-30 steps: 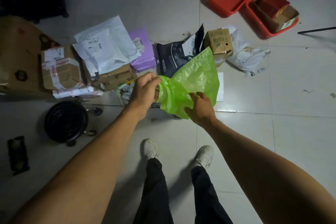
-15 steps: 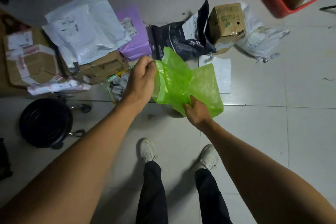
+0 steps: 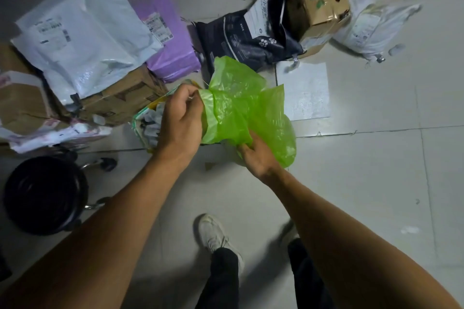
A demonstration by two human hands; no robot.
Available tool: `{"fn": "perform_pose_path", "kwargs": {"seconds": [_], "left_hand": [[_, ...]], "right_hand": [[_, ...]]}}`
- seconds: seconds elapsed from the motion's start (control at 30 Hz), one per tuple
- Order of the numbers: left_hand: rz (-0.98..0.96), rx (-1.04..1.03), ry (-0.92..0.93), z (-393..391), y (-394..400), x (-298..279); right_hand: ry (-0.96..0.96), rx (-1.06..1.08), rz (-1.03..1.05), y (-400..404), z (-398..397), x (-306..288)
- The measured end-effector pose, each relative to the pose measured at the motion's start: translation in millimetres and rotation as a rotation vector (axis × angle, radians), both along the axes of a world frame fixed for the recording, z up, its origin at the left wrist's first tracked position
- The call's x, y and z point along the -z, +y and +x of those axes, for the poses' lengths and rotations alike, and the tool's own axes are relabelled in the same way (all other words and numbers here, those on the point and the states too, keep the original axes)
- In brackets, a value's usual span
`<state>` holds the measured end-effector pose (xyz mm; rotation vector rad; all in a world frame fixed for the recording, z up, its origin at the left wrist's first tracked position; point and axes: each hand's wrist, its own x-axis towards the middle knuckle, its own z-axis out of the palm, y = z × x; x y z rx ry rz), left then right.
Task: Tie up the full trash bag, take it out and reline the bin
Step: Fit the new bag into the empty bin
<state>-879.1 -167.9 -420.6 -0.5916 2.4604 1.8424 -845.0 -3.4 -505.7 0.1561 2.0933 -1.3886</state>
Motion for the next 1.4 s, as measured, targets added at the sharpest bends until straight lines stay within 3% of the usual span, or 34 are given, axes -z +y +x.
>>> {"fn": "perform_pose_path", "kwargs": {"seconds": [0.33, 0.43, 0.57, 0.63, 0.73, 0.87, 1.07, 1.2, 1.4], "left_hand": [[-0.149, 0.138, -0.060, 2.7, 5.5, 64.5], [-0.295, 0.180, -0.099, 8.6, 8.9, 82.1], [-0.426, 0.149, -0.158, 18.4, 17.7, 85.4], [-0.443, 0.119, -0.166, 20.9, 23.7, 86.2], [-0.455, 0.093, -0.133, 22.8, 32.4, 91.1], [-0.467, 0.081, -0.099, 26.0, 38.5, 101.0], [-0.460, 0.054, -0.133, 33.7, 38.3, 102.7], [-0.442, 0.063, -0.146, 36.7, 37.5, 98.2], [-0.381, 0.055, -0.104, 34.2, 40.5, 90.3]], "right_hand": [[-0.063, -0.088, 0.047, -10.8, 18.2, 58.4], [-0.014, -0.038, 0.163, 0.1, 22.3, 68.0], [0.203, 0.047, 0.353, 27.7, 32.5, 65.0], [0.301, -0.010, 0.518, 45.3, 36.5, 68.3], [0.214, -0.093, 0.679, 64.1, 41.0, 82.5], [-0.038, 0.014, 0.558, 71.4, 41.6, 104.9], [-0.105, 0.136, 0.511, 74.5, 34.4, 120.3], [-0.131, 0.106, 0.520, 77.3, 30.8, 114.5], [-0.053, 0.148, 0.293, 63.1, 20.1, 91.4]]}}
